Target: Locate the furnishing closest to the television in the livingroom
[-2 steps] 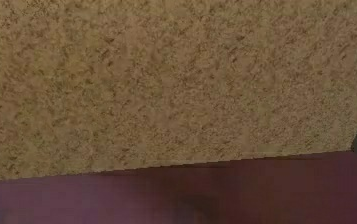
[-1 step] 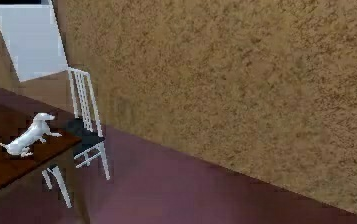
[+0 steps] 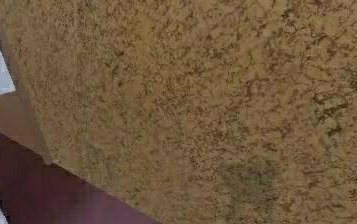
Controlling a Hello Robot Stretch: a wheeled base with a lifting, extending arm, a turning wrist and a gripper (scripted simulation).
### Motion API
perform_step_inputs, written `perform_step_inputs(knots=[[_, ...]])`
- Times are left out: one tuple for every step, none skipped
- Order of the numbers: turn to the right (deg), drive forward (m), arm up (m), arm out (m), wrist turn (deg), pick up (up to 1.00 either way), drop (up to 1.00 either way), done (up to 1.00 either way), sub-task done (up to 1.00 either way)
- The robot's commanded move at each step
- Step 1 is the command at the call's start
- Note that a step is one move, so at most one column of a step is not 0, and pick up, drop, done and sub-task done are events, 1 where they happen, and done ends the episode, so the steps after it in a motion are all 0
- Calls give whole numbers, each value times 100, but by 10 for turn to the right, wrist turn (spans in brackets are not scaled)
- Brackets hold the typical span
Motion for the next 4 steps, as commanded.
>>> perform_step_inputs(knots=[[-450,0,0,0,0,0,0,0,0],[-450,0,0,0,0,0,0,0,0],[-450,0,0,0,0,0,0,0,0],[-450,0,0,0,0,0,0,0,0]])
